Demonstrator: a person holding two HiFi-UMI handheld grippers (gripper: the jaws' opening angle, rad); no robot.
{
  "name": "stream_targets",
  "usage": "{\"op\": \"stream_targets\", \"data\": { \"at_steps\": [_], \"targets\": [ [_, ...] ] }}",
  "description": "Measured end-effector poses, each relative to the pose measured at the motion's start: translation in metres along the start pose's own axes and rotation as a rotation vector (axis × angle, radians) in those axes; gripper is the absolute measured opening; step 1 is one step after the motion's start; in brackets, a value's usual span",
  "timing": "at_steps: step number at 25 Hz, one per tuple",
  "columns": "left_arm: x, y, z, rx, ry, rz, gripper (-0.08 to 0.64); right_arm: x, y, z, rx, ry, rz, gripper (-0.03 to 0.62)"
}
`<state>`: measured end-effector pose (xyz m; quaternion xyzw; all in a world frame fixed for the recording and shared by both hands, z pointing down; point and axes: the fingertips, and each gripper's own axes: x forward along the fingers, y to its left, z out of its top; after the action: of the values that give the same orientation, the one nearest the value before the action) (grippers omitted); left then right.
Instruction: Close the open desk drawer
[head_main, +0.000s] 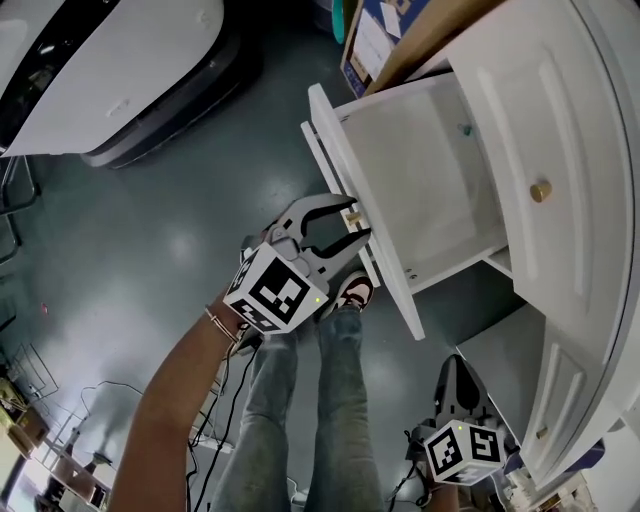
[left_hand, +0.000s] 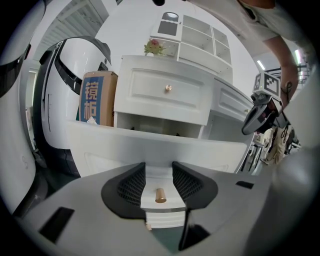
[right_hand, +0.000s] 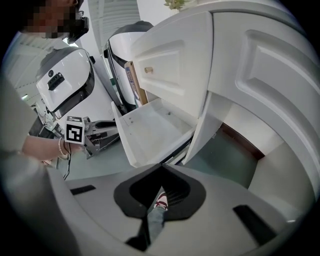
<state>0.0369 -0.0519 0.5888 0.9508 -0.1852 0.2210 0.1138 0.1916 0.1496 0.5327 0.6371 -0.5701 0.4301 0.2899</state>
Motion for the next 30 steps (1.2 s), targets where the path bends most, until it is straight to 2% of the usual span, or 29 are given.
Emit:
{"op": "stream_targets", "data": {
  "at_steps": [6, 15, 30],
  "targets": [
    [0.021, 0.001, 0.009, -0.013, 0.021, 0.035, 0.169, -0.008, -0.024, 0.007, 0.017, -0.010, 0.004, 0.006],
    [0.055, 0.002, 0.031, -0.012, 0.027, 0.048, 0.169, -0.010, -0.047, 0.017, 0.040, -0.021, 0.026, 0.006],
    [0.101, 0.003, 0.055, 0.004, 0.058, 0.030, 0.169, -0.006, -0.077, 0.022, 0.084, -0.014, 0.056, 0.006]
  ]
}}
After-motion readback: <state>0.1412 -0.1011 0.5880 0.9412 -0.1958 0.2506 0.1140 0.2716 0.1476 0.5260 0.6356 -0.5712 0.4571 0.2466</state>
